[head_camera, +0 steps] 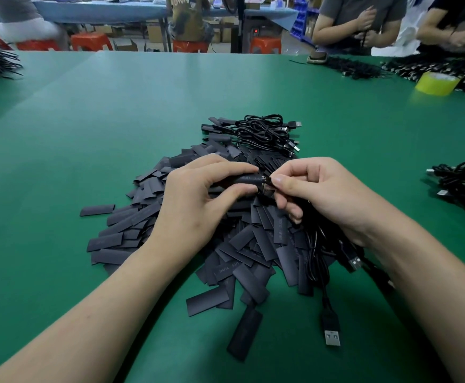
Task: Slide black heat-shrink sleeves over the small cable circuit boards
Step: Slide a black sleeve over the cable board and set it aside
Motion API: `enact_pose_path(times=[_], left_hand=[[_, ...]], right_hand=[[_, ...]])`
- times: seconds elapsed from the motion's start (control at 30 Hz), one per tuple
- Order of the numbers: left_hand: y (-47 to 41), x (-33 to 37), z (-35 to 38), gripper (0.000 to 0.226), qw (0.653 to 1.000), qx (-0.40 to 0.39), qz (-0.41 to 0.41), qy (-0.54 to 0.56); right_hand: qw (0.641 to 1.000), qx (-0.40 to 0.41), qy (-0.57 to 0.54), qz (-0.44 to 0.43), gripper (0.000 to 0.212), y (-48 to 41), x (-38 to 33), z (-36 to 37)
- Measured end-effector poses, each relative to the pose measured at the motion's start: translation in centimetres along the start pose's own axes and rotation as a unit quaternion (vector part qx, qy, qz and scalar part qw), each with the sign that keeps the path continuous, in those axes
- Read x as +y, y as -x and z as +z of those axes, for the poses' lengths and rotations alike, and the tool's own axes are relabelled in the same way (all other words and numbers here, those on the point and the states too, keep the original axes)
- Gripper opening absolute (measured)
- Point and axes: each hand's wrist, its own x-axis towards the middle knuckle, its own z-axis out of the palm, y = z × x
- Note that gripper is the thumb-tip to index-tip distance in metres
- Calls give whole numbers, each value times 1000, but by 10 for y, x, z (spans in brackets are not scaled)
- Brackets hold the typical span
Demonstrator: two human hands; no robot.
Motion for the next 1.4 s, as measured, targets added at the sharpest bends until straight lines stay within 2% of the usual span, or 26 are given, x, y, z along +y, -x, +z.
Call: enact_pose_path(times=[0.13,0.27,0.7,0.9,1.03,1.1,1.17,1.23,1.3,1.4], left_hand=[[0,2,1,36,998,56,-20,2],[1,1,3,29,992,112,-43,28],[2,3,6,35,996,85,-3,-36],[2,5,8,55,998,57,-36,-16],[3,1,9,54,997,41,-47,-39],[5,1,9,47,997,18,-40,-63],[6,1,12,39,995,0,-25,-97],[7,0,13,31,994,-10,-19,-109],[8,-2,14,26,994,-13,-22,-105],[7,-1,14,25,994,-25,-17,-104]], right_hand=[[999,7,-32,9,17,-2,5,1],[998,15,-54,0,18,-3,6,3],[995,16,-98,8,19,-3,11,12],[993,17,-120,7,18,-1,7,12],[988,72,-131,24,14,0,-6,-1],[990,120,-75,10,14,-5,-19,-13],[980,180,84,-20,19,-21,-33,-22],[934,218,277,-56,19,-53,-44,-27],[894,207,391,-64,13,-90,-50,-26],[868,167,466,-52,17,-140,-43,-22]])
